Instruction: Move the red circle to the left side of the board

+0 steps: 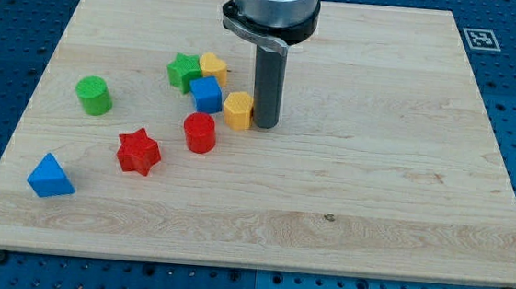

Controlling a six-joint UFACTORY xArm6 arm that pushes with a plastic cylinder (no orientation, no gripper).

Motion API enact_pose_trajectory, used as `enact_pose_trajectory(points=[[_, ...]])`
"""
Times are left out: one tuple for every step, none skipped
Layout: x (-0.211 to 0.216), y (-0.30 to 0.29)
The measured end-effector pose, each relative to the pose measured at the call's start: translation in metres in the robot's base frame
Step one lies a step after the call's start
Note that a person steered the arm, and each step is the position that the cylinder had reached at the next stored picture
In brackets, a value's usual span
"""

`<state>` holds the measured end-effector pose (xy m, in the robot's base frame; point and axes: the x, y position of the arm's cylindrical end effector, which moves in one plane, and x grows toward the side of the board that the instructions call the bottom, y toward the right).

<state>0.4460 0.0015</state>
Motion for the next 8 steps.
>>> enact_pose_trajectory(points=[[0.014, 0.003], [0.035, 0.003], [0.044, -0.01], [0.044, -0.041], [0.042, -0.066], [0.023, -0.074], [0.01, -0.074], [0.01, -0.076]])
